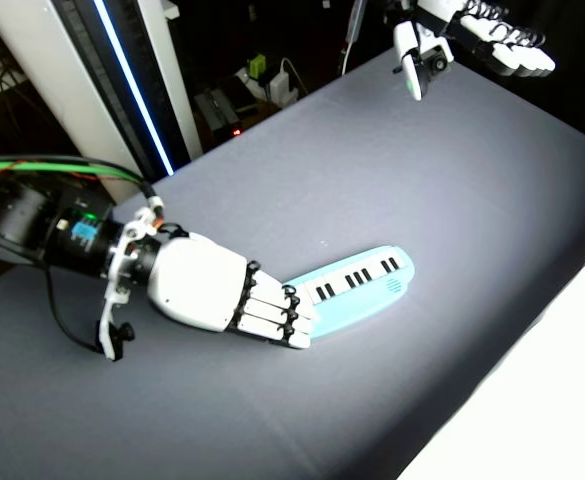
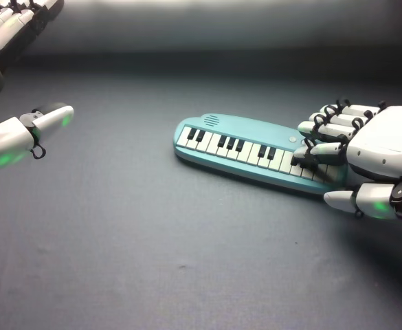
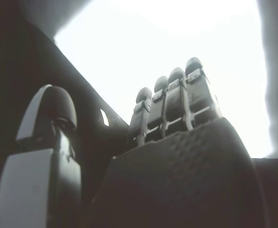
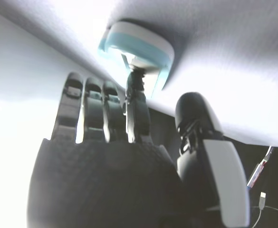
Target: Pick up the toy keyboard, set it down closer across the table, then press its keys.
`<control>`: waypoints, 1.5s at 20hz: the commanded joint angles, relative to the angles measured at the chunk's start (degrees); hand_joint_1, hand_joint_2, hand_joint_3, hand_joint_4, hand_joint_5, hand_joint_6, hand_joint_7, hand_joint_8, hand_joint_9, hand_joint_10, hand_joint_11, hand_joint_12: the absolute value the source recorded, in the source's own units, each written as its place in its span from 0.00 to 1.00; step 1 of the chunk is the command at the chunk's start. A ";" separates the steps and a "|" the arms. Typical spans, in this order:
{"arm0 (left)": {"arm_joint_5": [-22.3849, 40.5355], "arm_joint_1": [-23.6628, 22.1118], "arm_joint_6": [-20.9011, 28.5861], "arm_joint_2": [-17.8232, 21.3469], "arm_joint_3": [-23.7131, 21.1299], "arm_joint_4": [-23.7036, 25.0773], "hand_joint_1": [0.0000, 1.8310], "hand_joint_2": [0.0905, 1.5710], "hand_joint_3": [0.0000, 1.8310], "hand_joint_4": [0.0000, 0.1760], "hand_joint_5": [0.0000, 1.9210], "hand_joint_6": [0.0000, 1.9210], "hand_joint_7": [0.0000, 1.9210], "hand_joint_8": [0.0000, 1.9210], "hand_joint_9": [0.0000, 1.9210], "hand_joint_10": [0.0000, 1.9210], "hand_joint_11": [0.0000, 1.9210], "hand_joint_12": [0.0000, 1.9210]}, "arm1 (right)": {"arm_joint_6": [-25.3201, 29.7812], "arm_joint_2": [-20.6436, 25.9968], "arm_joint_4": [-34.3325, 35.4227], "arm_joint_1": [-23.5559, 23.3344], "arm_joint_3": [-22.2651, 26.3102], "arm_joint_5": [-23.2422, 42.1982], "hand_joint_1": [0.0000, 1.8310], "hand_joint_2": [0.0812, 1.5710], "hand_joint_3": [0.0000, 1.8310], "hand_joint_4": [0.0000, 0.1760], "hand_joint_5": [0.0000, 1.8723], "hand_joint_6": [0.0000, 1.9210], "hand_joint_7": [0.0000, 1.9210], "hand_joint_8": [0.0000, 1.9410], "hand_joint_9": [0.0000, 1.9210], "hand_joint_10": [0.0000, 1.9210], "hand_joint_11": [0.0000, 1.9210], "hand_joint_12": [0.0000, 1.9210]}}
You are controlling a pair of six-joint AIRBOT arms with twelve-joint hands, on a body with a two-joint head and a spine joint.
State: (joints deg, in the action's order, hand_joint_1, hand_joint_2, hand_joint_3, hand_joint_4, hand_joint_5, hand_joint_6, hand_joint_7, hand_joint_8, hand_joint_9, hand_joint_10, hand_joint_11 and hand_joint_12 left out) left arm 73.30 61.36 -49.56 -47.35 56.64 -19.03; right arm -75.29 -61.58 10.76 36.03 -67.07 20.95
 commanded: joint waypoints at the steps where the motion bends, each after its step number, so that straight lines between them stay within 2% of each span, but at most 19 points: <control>1: 7.46 -0.33 0.11 0.02 0.13 0.13 0.35 0.79 0.00 0.38 0.00 0.00 0.00 0.00 0.00 0.00 0.00 0.00 | -0.32 -0.46 -0.21 0.21 -0.48 0.76 0.12 0.89 0.00 0.22 0.22 0.01 0.00 0.00 0.00 0.00 0.00 0.00; 3: 7.46 -0.33 0.11 0.02 0.17 0.13 0.36 0.79 0.00 0.36 0.00 0.00 0.00 0.00 0.00 0.00 0.00 0.00 | -0.32 -0.84 -0.62 0.21 -1.31 -1.20 0.09 0.89 0.00 0.12 0.23 0.01 0.00 0.00 0.00 0.00 0.00 0.00; 4: 7.46 -0.33 0.11 0.01 0.17 0.13 0.36 0.79 0.00 0.35 0.00 0.00 0.00 0.00 0.00 0.00 0.00 0.00 | -0.32 -0.94 -1.31 0.21 -1.57 -2.29 0.11 0.88 0.00 0.00 0.24 0.01 0.00 0.00 0.00 0.00 0.00 0.00; 7: 7.46 -0.33 0.11 -0.01 0.20 0.13 0.35 0.79 0.00 0.34 0.00 0.00 0.00 0.00 0.00 0.00 0.00 0.00 | -0.32 -1.12 -2.03 0.20 -1.74 -3.25 0.09 0.89 0.00 0.01 0.26 0.01 0.00 0.00 0.00 0.00 0.00 0.00; 8: 7.47 -0.32 0.11 0.00 0.20 0.13 0.35 0.79 0.00 0.33 0.00 0.00 0.00 0.00 0.00 0.00 0.00 0.00 | -0.32 -1.10 -2.02 0.20 -1.69 -3.21 0.09 0.90 0.00 0.23 0.22 0.00 0.00 0.00 0.00 0.00 0.00 0.00; 11: 7.52 -0.22 0.11 0.00 0.18 0.08 0.34 0.79 0.00 0.30 0.00 0.00 0.00 0.00 0.00 0.00 0.00 0.00 | -0.31 0.49 -1.64 -0.07 -0.47 -0.44 0.15 0.90 0.00 0.19 0.15 0.00 0.00 0.00 0.00 0.00 0.00 0.00; 13: 7.58 -0.22 0.11 0.03 0.18 0.04 0.34 0.79 0.00 0.37 0.00 0.00 0.00 0.00 0.00 0.00 0.00 0.00 | -0.30 2.57 -1.19 -0.43 1.52 3.35 0.07 0.90 0.00 0.18 0.10 0.00 0.00 0.00 0.00 0.00 0.00 0.00; 14: 7.59 -0.16 0.11 0.03 0.17 -0.01 0.34 0.79 0.00 0.30 0.00 0.00 0.00 0.00 0.00 0.00 0.00 0.00 | -0.29 3.35 -0.86 -0.55 2.70 5.87 0.06 0.91 0.00 0.13 0.07 0.00 0.00 0.00 0.00 0.00 0.00 0.00; 15: 7.59 -0.11 0.11 0.03 0.17 -0.08 0.33 0.79 0.00 0.42 0.00 0.00 0.00 0.00 0.00 0.00 0.00 0.00 | -0.19 5.94 -0.59 -0.55 4.40 8.97 0.09 0.92 0.00 0.00 0.04 0.00 0.00 0.00 0.00 0.00 0.00 0.00; 19: 7.86 0.06 0.11 0.03 0.13 -0.30 0.32 0.79 0.00 0.48 0.00 0.00 0.00 0.00 0.00 0.00 0.00 0.00 | 0.00 10.23 0.16 -0.44 8.83 17.25 0.06 0.91 0.00 0.12 0.00 0.00 0.00 0.00 0.00 0.00 0.00 0.00; 20: 8.07 0.17 0.13 0.05 0.09 -0.37 0.35 0.79 0.00 0.40 0.00 0.00 0.00 0.00 0.00 0.00 0.00 0.00 | 0.37 11.34 0.16 -0.04 10.05 19.68 0.09 0.90 0.00 0.07 0.01 0.00 0.00 0.00 0.00 0.00 0.00 0.00; 22: 8.48 0.48 0.29 0.07 -0.02 -0.52 0.37 0.81 0.00 0.12 0.00 0.00 0.00 0.00 0.00 0.00 0.00 0.00 | 2.41 13.92 0.16 2.30 12.50 25.98 0.12 0.91 0.00 0.01 0.00 0.00 0.00 0.00 0.00 0.00 0.00 0.00; 23: 8.76 0.62 0.36 0.08 -0.08 -0.53 0.37 0.81 0.00 0.12 0.00 0.00 0.00 0.00 0.00 0.00 0.00 0.00 | 3.99 14.96 0.16 3.66 13.35 29.01 0.12 0.91 0.00 0.01 0.00 0.00 0.00 0.00 0.00 0.00 0.00 0.00; 24: 9.36 0.88 0.58 0.10 -0.18 -0.59 0.39 0.81 0.00 0.24 0.00 0.00 0.00 0.00 0.00 0.00 0.00 0.00 | 6.27 16.16 0.16 5.55 14.38 32.97 0.11 0.89 0.00 0.26 0.00 0.00 0.00 0.00 0.00 0.00 0.00 0.00; 25: 10.09 1.28 0.76 0.15 -0.31 -0.76 0.39 0.81 0.00 0.24 0.00 0.00 0.00 0.00 0.00 0.00 0.00 0.00 | 8.25 17.17 0.16 7.57 15.28 36.97 0.11 0.89 0.00 0.26 0.00 0.00 0.00 0.00 0.00 0.00 0.00 0.00; 26: 11.07 1.77 0.96 0.19 -0.51 -1.04 0.37 0.82 0.01 0.33 0.00 0.00 0.00 0.00 0.00 0.00 0.00 0.00 | 9.94 18.28 0.65 9.86 16.43 42.02 0.15 0.87 0.00 0.40 0.00 0.00 0.00 0.00 0.00 0.00 0.00 0.00; 28: 13.74 3.13 1.10 0.34 -1.10 -1.90 0.29 0.84 0.01 0.42 0.00 0.00 0.00 0.00 0.00 0.00 0.00 0.00 | 10.86 19.78 2.22 13.86 18.43 49.92 0.16 0.87 0.00 0.37 0.00 0.00 0.00 0.00 0.00 0.00 0.00 0.00; 29: 16.22 4.23 1.30 0.38 -1.56 -2.80 0.26 0.87 0.01 0.44 0.00 0.00 0.00 0.00 0.00 0.00 0.00 0.00 | 11.64 20.56 3.32 17.01 19.61 55.60 0.16 0.88 0.00 0.25 0.00 0.00 0.00 0.00 0.00 0.00 0.00 0.00; 30: 17.81 5.00 1.61 0.42 -1.83 -3.32 0.26 0.87 0.01 0.44 0.00 0.00 0.00 0.00 0.00 0.00 0.00 0.00 | 11.99 20.94 3.99 18.47 20.20 58.62 0.16 0.88 0.00 0.25 0.00 0.00 0.00 0.00 0.00 0.00 0.00 0.00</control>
State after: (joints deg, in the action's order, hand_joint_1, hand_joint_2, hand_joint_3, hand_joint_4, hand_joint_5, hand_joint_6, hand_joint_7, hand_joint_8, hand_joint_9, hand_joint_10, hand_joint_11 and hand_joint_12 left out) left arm 82.70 67.29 -47.90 -47.35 54.48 -21.96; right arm -63.48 -40.75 15.25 56.10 -46.50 70.08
